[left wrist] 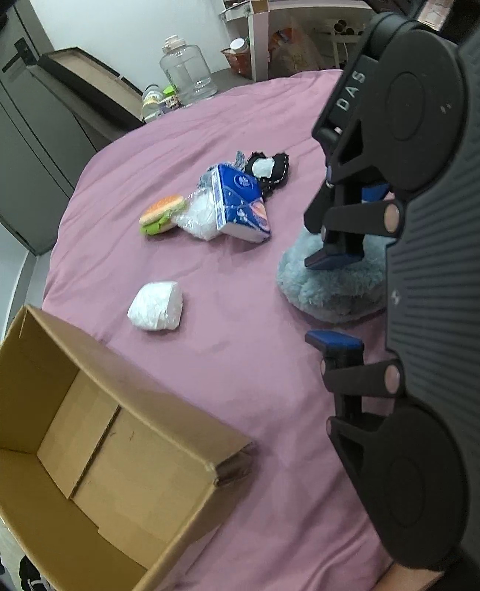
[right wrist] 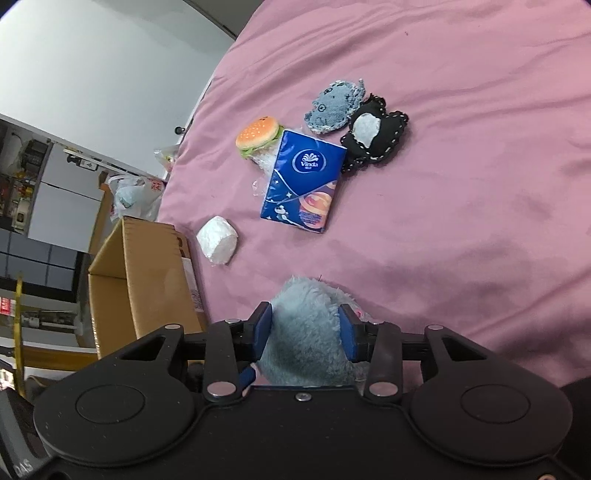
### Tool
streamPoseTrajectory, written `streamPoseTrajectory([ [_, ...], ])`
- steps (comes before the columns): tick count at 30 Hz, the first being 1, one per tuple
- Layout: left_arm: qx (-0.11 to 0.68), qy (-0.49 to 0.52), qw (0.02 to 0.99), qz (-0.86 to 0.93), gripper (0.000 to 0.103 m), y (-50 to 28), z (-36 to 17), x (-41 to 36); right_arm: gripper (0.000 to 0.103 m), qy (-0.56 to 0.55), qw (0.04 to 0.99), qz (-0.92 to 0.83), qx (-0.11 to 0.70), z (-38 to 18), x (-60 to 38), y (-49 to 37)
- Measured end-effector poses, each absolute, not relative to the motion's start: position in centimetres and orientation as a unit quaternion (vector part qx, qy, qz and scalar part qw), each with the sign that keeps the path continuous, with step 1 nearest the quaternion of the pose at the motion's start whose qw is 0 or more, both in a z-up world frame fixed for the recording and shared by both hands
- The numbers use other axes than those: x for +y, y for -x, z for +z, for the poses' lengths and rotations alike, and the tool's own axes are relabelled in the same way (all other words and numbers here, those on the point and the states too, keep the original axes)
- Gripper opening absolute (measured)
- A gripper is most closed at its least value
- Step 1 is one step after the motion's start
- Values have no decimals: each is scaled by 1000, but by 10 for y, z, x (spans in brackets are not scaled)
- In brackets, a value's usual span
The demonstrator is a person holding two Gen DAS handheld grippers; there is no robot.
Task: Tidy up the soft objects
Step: 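Lift the light-blue plush with the left gripper and carry it over the box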
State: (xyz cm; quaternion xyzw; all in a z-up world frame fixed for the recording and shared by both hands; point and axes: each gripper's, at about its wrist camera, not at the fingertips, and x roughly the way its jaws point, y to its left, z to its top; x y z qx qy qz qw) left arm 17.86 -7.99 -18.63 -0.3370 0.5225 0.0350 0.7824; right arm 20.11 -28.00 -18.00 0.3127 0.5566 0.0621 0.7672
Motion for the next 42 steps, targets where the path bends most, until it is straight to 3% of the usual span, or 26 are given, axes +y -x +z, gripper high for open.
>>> streamPoseTrajectory([
  [7, 517, 397, 757, 39, 28, -183, -194, -75, 35, -298, 780, 64, 546, -173, -278, -193],
  [9, 508, 403, 760, 32, 23, -181, -189, -74, 27, -300, 779, 77, 545, -170, -277, -192],
  [24, 449, 408, 795, 10, 16, -167, -132, -44, 24, -338, 802, 136, 474, -129, -259, -178],
  [42, 400, 392, 829, 10, 16, -154, -82, 2, 24, -330, 812, 183, 446, -92, -206, -182],
])
